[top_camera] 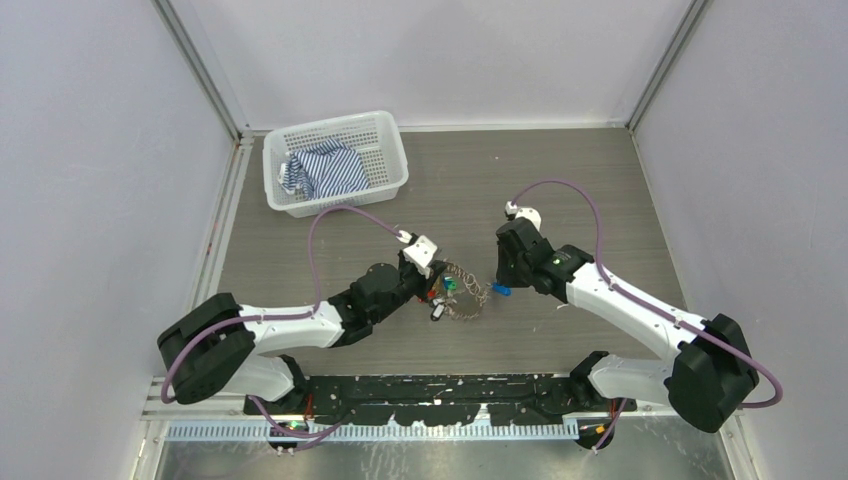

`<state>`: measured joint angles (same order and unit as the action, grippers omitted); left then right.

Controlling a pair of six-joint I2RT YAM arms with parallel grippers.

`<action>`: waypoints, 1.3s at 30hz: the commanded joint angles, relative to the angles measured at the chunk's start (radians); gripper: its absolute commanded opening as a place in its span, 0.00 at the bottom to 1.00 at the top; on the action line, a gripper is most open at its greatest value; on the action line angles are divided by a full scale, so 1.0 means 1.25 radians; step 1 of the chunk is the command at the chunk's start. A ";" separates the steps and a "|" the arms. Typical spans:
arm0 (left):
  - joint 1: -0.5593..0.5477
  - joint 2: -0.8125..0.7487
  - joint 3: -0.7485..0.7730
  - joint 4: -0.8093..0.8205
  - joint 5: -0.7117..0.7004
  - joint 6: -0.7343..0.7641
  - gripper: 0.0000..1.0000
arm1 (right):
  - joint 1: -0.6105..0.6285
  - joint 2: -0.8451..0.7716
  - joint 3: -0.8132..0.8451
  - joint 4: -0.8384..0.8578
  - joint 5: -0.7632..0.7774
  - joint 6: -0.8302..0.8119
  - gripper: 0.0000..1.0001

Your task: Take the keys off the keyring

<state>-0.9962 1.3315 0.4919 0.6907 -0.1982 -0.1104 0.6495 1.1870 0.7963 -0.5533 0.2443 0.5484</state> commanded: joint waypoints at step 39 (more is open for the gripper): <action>-0.013 0.020 -0.019 0.103 0.140 0.044 0.00 | 0.002 -0.091 0.128 -0.021 -0.312 0.038 0.70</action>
<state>-1.0065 1.3556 0.4732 0.7467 -0.0036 -0.0666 0.6460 1.0725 0.9409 -0.6205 -0.0685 0.5903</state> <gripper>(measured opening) 0.010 0.728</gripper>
